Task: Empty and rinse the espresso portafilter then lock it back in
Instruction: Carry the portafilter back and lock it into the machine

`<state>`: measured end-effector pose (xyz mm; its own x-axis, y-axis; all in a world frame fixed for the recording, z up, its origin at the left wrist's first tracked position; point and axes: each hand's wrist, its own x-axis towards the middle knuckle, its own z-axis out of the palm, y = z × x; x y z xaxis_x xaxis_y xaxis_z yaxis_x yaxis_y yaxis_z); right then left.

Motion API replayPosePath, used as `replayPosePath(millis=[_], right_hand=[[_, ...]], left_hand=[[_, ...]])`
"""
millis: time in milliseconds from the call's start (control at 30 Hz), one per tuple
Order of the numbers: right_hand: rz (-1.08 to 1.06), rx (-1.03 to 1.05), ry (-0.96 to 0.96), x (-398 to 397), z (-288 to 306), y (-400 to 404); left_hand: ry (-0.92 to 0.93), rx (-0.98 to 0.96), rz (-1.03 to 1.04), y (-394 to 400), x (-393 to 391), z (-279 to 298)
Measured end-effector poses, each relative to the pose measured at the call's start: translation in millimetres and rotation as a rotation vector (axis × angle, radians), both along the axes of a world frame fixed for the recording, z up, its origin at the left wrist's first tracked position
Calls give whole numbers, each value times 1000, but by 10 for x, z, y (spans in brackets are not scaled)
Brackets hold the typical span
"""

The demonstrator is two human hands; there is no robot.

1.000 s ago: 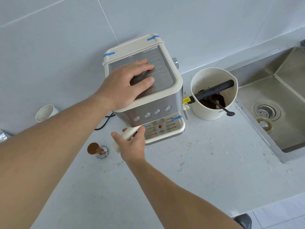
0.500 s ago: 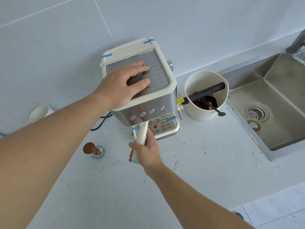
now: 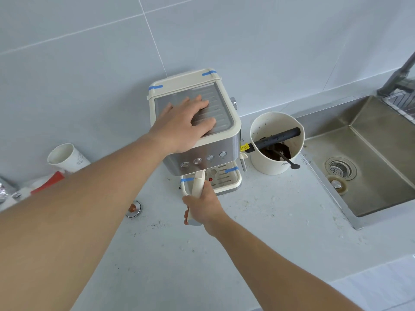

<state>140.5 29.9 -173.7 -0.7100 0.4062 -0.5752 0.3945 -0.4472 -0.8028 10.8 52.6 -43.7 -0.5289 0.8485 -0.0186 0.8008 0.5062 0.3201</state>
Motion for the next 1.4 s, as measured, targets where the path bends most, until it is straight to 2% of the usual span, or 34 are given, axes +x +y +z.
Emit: replayPosePath(millis=[367, 667, 967, 1400], right_hand=[[232, -15, 76, 216, 21, 419], [362, -104, 90, 265, -13, 626], [303, -244, 74, 358, 28, 676], [232, -96, -51, 448, 123, 732]], left_hand=[[12, 18, -47, -22, -41, -9], [-1, 35, -32, -28, -50, -20], [12, 59, -6, -11, -17, -17], [30, 183, 29, -42, 13, -60]])
